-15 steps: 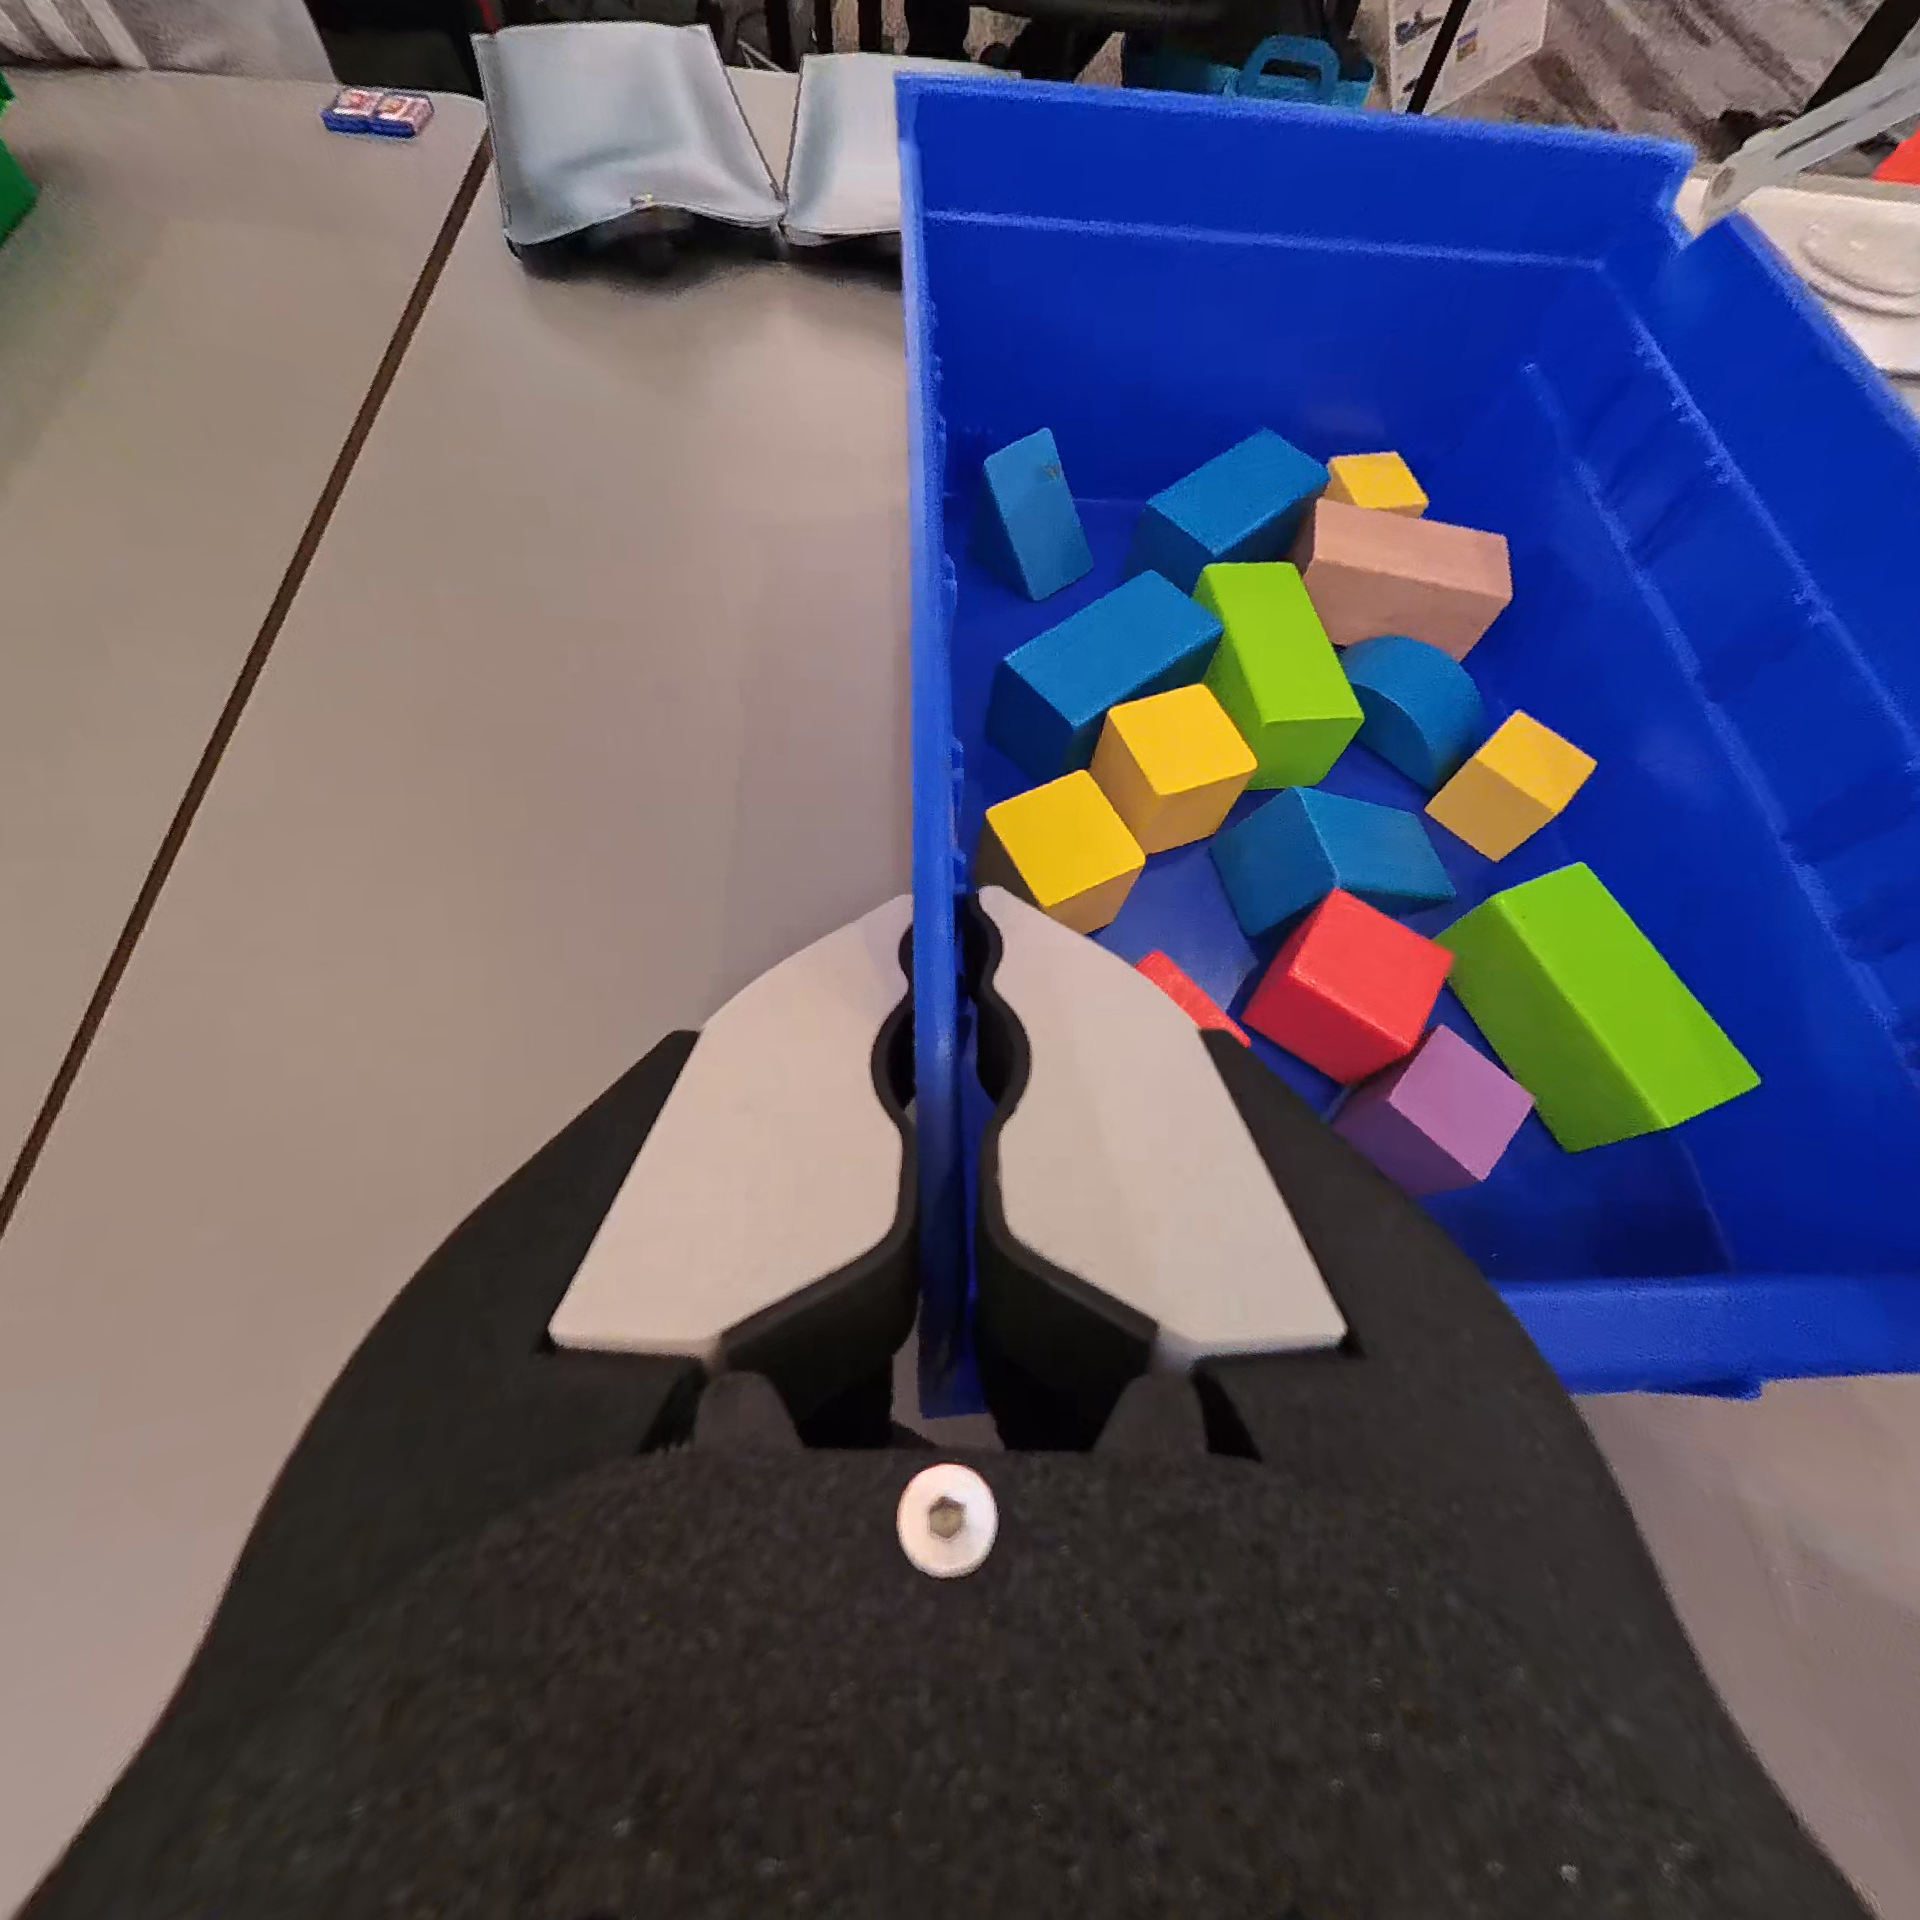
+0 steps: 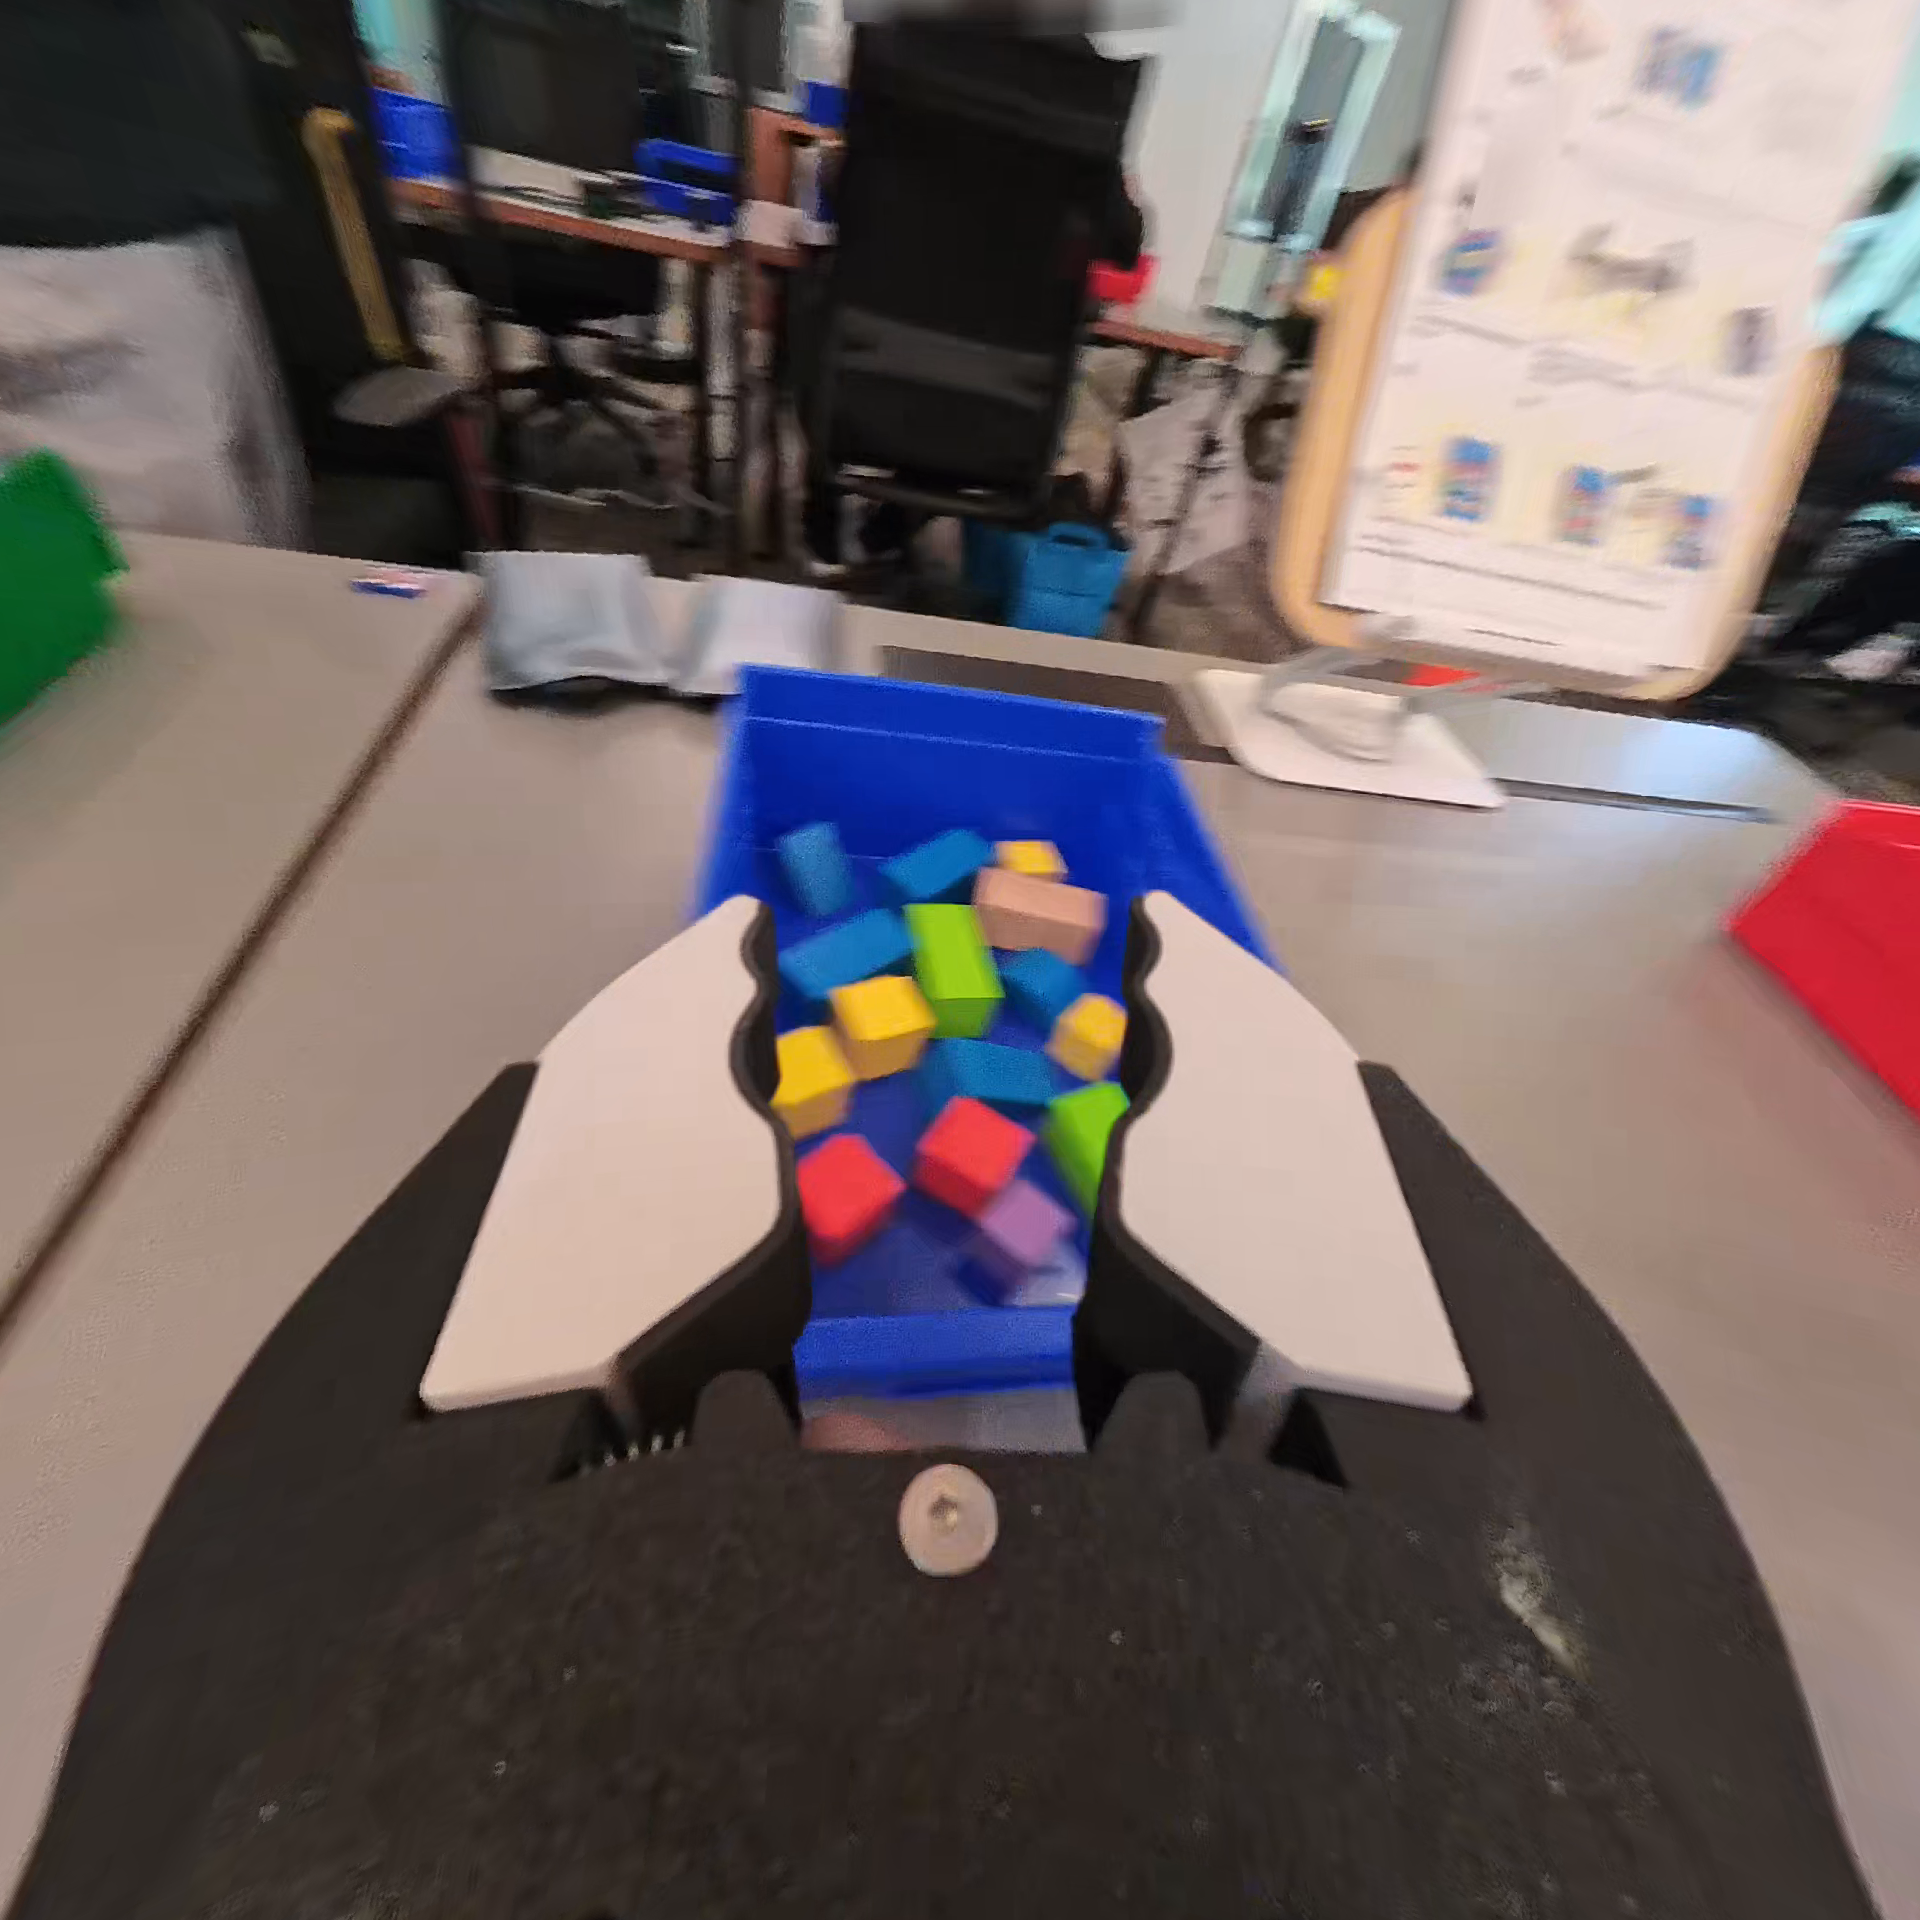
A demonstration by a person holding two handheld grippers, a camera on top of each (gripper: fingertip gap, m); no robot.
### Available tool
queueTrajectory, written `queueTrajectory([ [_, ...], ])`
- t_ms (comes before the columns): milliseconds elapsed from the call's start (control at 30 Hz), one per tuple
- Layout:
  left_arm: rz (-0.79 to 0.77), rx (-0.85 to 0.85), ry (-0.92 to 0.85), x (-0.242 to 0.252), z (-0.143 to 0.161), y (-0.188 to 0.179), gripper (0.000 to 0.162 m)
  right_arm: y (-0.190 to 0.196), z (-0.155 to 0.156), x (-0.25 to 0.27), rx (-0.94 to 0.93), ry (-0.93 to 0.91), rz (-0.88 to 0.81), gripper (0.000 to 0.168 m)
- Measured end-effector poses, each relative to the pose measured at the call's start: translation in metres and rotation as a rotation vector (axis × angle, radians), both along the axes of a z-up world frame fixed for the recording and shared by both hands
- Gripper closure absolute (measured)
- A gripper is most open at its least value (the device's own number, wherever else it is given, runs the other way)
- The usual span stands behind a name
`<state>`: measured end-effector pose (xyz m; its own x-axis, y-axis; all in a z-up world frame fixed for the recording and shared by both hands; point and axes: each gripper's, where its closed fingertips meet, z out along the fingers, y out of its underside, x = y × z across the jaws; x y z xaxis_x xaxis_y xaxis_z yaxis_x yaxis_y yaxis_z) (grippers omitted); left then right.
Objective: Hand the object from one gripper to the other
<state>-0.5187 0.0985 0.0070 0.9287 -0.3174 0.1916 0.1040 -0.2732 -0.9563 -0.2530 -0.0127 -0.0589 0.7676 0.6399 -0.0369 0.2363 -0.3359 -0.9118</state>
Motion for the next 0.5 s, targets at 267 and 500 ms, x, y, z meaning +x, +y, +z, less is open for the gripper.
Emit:
queueTrajectory([
  [267, -0.196, -0.099, -0.080, 0.120, -0.069, -0.054, 0.101, -0.049, 0.044, 0.275, 0.259, 0.088, -0.463, 0.126],
  [500, -0.164, -0.114, -0.076, 0.121, -0.106, -0.060, 0.100, -0.090, 0.018, 0.424, 0.341, 0.229, -0.862, 0.120],
])
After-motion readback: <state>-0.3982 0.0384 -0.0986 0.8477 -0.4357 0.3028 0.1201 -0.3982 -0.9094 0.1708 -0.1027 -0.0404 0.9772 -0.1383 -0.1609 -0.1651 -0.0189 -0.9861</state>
